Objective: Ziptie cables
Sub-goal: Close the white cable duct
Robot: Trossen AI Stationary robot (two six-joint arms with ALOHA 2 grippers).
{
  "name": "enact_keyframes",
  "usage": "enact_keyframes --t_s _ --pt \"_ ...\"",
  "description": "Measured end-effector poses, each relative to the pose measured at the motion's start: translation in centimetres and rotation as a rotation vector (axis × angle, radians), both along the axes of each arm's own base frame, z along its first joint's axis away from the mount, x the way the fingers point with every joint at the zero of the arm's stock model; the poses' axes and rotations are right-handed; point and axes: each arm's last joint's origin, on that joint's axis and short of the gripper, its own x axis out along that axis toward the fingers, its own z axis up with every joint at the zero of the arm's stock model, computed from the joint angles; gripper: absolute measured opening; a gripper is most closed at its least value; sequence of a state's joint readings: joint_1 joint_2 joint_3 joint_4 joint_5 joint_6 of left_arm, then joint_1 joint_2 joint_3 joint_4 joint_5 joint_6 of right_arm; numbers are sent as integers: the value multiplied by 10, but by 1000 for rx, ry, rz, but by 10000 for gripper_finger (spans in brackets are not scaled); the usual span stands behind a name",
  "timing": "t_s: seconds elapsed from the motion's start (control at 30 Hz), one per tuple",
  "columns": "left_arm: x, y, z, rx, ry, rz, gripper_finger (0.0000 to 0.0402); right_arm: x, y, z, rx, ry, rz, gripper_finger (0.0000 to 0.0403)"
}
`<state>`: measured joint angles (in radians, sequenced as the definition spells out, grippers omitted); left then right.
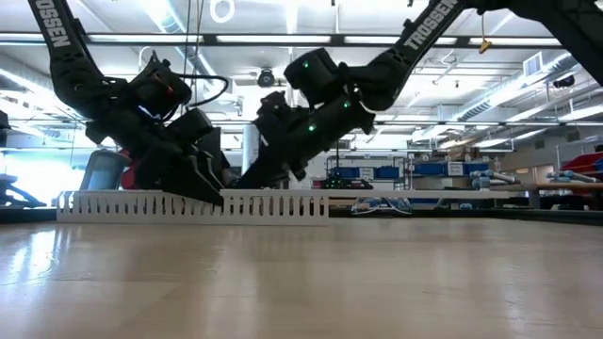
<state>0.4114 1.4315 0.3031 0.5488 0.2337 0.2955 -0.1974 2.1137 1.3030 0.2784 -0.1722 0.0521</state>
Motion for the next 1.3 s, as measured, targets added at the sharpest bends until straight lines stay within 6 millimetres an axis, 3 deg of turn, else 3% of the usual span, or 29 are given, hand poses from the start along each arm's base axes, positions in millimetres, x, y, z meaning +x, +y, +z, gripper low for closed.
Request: enact_keyframes --t_s 0.27,0.47,0.8,1.0,1.3 --pt "2 1 1 26 -15 13 214 -5 5 42 -72 -108 45 0" --pt "5 1 -4 12 -5 0 222 -8 7 45 -68 -90 51 0" --pt "4 -2 -8 -65 19 23 282 -9 7 45 -66 -82 51 0" --pt "-1 -3 -15 -101 93 42 286 -9 7 45 -65 -80 51 0" --pt "-13 -8 6 -104 94 31 286 -10 5 45 -65 -79 46 0"
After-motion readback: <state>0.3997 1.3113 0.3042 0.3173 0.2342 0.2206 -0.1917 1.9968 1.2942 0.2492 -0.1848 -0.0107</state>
